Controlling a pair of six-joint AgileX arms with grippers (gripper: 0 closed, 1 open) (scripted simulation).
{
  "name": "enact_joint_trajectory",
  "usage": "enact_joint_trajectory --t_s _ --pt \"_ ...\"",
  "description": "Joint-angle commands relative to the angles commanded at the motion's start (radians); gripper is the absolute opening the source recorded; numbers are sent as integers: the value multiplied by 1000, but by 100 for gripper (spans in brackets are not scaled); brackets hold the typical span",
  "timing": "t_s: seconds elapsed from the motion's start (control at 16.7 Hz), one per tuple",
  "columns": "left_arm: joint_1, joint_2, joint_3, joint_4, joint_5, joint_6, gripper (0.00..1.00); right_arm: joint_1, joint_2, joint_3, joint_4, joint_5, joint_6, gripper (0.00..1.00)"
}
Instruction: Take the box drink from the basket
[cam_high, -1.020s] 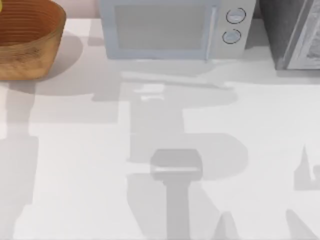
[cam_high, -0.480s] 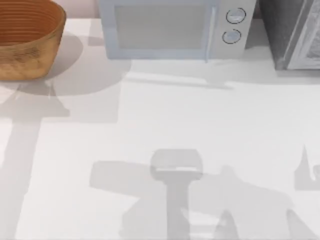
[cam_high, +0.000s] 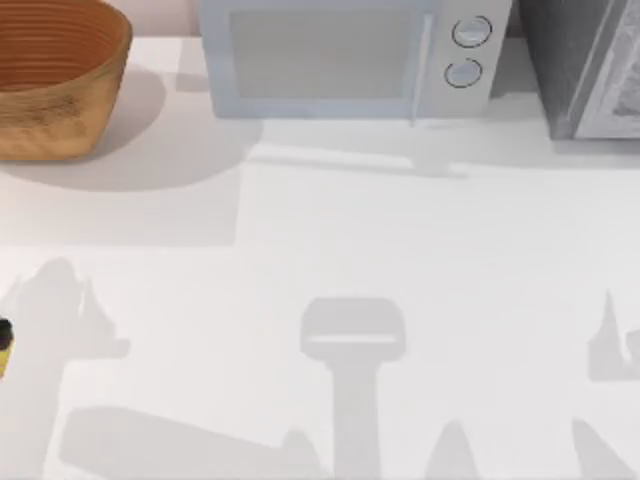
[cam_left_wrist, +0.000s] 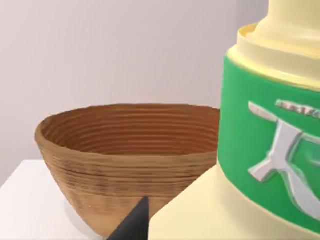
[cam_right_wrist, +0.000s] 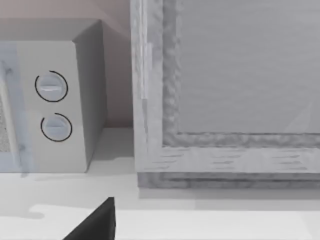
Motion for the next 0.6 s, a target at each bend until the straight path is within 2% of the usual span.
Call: enact_joint_trajectory --t_s 0.24,0.6 --pt "-10 -120 -113 -44 -12 -2 0 0 0 0 0 0 0 100" --pt "-8 -118 -115 -44 -12 -1 0 0 0 0 0 0 0 100"
